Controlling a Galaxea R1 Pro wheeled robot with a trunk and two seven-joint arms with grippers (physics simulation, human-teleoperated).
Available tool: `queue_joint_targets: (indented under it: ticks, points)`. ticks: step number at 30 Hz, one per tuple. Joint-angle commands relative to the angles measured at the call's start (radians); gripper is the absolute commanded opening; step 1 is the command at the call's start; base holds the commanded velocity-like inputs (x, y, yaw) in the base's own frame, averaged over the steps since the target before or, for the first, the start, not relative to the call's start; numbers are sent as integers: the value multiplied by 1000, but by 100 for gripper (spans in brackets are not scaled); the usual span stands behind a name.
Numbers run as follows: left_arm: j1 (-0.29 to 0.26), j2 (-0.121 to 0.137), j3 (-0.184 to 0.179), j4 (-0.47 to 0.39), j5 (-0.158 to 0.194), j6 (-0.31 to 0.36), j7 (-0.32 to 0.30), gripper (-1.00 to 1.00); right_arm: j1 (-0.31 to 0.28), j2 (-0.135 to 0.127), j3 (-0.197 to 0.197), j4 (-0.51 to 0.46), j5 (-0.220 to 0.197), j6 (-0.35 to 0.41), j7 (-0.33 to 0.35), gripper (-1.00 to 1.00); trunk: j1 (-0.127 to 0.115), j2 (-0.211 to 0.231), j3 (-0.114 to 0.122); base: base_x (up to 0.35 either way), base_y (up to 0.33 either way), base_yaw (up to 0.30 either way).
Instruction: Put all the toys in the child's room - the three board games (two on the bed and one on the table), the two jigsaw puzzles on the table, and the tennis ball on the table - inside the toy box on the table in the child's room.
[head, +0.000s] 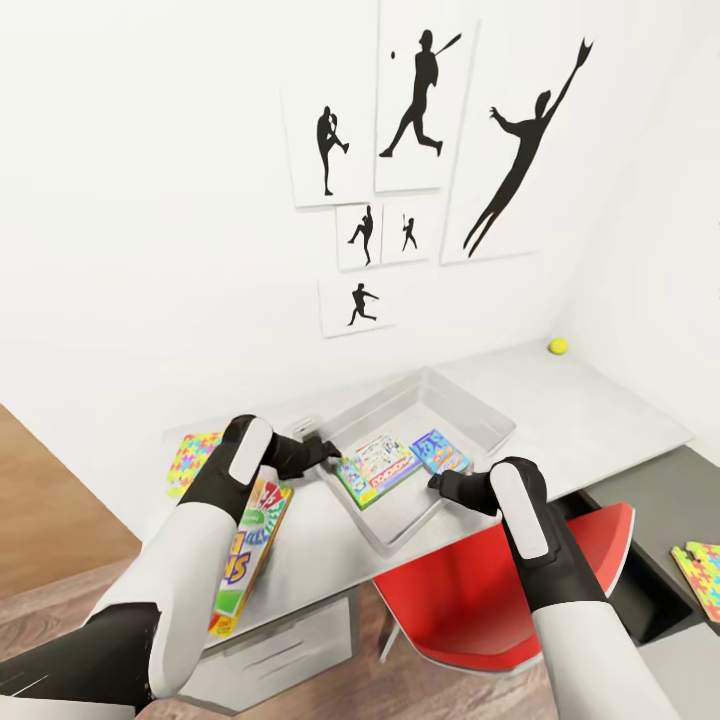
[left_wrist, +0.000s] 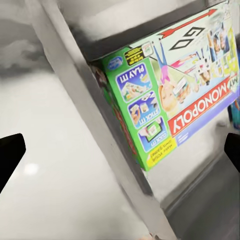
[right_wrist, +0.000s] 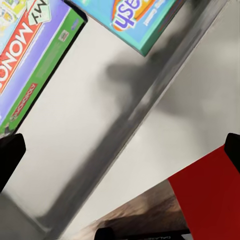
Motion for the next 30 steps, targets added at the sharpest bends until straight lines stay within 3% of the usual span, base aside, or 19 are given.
queue_joint_targets:
  ticks: [1,11,30]
  points:
    - [-1,-1,4,-4,10,4,7,100,-1,1,-2,-1,-10,3,-10,100,0,-2,0,0,0,0]
    - [0,10,1,-16,9,5,-57,100,0,0,-2,-1,-10,3,-10,100,0,-2,16,0,0,0]
    - [0,24,1,-17,9,6,-66,100,3,-1,-2,-1,-10,3,-10,100,0,-2,46,0,0,-15]
